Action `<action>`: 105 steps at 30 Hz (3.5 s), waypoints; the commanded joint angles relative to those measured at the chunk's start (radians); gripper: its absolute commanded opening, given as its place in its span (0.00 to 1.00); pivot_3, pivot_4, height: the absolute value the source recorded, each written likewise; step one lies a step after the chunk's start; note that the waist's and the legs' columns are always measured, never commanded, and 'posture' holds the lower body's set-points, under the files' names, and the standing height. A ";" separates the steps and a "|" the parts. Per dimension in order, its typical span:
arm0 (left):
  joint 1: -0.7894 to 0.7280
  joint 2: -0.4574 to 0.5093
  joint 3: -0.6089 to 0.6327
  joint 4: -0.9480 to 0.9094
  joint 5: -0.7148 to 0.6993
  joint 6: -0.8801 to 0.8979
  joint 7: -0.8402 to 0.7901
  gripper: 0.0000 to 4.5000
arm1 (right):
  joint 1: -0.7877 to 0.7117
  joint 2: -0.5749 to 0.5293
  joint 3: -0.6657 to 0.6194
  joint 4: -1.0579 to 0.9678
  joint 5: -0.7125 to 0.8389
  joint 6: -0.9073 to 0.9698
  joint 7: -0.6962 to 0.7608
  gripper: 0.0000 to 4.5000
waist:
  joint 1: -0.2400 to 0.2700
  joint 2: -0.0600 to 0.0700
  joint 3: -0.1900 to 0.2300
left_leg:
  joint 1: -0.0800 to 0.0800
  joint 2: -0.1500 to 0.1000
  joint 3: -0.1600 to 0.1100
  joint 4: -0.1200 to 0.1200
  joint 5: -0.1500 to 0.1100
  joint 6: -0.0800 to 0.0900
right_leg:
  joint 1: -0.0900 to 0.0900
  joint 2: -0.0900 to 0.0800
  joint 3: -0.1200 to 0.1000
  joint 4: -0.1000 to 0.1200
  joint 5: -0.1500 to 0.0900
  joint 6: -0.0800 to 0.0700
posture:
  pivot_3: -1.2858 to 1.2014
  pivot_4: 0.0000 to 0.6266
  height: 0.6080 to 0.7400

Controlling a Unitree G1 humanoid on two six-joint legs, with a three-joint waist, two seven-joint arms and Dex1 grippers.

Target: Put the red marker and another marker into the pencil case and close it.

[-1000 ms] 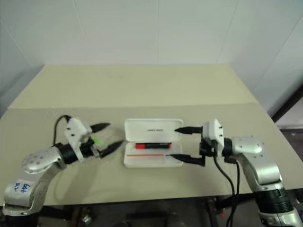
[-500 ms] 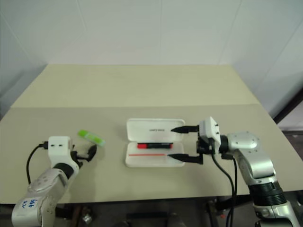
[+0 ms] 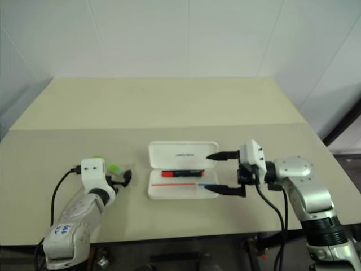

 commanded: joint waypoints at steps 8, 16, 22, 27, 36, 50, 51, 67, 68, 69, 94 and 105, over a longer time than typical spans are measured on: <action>-0.097 0.009 -0.048 0.086 0.049 -0.019 0.017 1.00 | -0.004 -0.010 -0.019 -0.051 0.022 0.002 0.003 1.00 | 0.001 0.000 0.000 | 0.000 0.000 0.000 0.000 0.000 0.000 | 0.000 0.000 0.000 0.000 0.000 0.000 | 0.52 0.24 1.00; -0.138 -0.012 -0.051 0.113 0.064 -0.002 0.036 1.00 | 0.001 0.013 -0.012 -0.064 0.019 0.004 -0.014 1.00 | 0.002 0.000 0.000 | -0.001 0.000 0.000 0.000 0.000 0.000 | 0.000 0.000 0.000 -0.001 0.001 0.001 | 0.52 0.24 1.00; -0.145 -0.026 -0.068 0.129 0.095 -0.020 0.070 1.00 | 0.005 0.015 -0.016 -0.067 0.018 0.004 -0.018 1.00 | 0.002 0.000 0.000 | -0.001 0.000 0.000 0.000 0.000 0.000 | 0.000 0.000 0.000 -0.001 0.001 0.001 | 0.52 0.24 1.00; -0.141 -0.025 -0.070 0.142 0.139 -0.047 0.109 1.00 | 0.007 0.013 -0.017 -0.068 0.019 0.004 -0.021 1.00 | 0.000 0.000 0.000 | -0.001 0.000 0.000 0.000 0.000 0.000 | 0.000 0.000 0.000 -0.002 0.001 0.002 | 0.52 0.24 1.00; -0.127 -0.050 -0.048 0.140 0.155 -0.090 0.134 0.49 | 0.001 0.014 -0.013 -0.063 0.016 0.003 -0.024 1.00 | 0.002 0.000 0.000 | -0.001 0.000 0.000 0.000 0.000 0.000 | 0.000 0.000 0.000 -0.003 0.001 0.002 | 0.52 0.24 1.00; -0.107 -0.125 0.083 0.067 0.085 -0.073 0.161 0.20 | -0.002 0.017 -0.005 -0.055 0.015 0.004 -0.018 1.00 | -0.002 0.000 0.000 | -0.001 0.000 0.000 -0.001 0.000 0.000 | 0.000 0.000 0.000 -0.003 0.001 0.002 | 0.52 0.24 1.00; -0.118 -0.157 0.115 0.055 0.044 -0.081 0.150 0.20 | -0.002 0.018 -0.005 -0.054 0.015 0.005 -0.018 1.00 | 0.000 0.000 0.000 | -0.001 0.000 0.000 0.000 0.000 0.000 | 0.000 0.000 0.000 -0.003 0.001 0.002 | 0.52 0.24 1.00; -0.111 -0.184 0.056 -0.012 0.068 -0.118 0.186 0.68 | -0.011 0.013 -0.003 -0.047 0.015 0.016 0.003 1.00 | 0.002 0.000 0.000 | -0.003 0.000 0.000 -0.001 -0.001 0.000 | 0.000 0.000 0.000 -0.008 0.002 0.003 | 0.52 0.24 1.00; -0.117 -0.183 0.056 0.000 0.070 -0.126 0.188 0.68 | -0.013 0.014 -0.003 -0.046 0.014 0.016 0.004 1.00 | 0.002 0.000 0.000 | -0.003 0.000 0.000 0.000 -0.001 0.000 | 0.000 0.000 0.000 -0.008 0.002 0.003 | 0.52 0.24 1.00; -0.125 -0.179 0.054 0.014 0.077 -0.131 0.194 0.68 | -0.015 0.015 -0.002 -0.045 0.014 0.017 0.003 1.00 | 0.002 0.000 0.000 | -0.003 0.000 0.000 0.000 -0.001 0.000 | 0.000 0.000 0.000 -0.008 0.002 0.003 | 0.52 0.24 1.00; -0.315 -0.183 0.029 0.277 0.223 -0.116 0.393 0.99 | -0.007 0.032 -0.002 -0.057 0.006 0.014 -0.022 1.00 | 0.006 0.000 0.000 | -0.004 0.000 0.000 -0.001 -0.001 0.001 | 0.000 0.000 0.000 -0.009 0.002 0.004 | 0.52 0.24 1.00; -0.354 -0.166 0.050 0.363 0.240 -0.158 0.406 0.99 | 0.002 0.033 -0.004 -0.063 0.009 0.011 -0.031 1.00 | 0.006 0.000 0.000 | -0.003 0.000 0.000 -0.001 -0.001 0.001 | 0.000 0.000 0.000 -0.008 0.003 0.004 | 0.52 0.24 1.00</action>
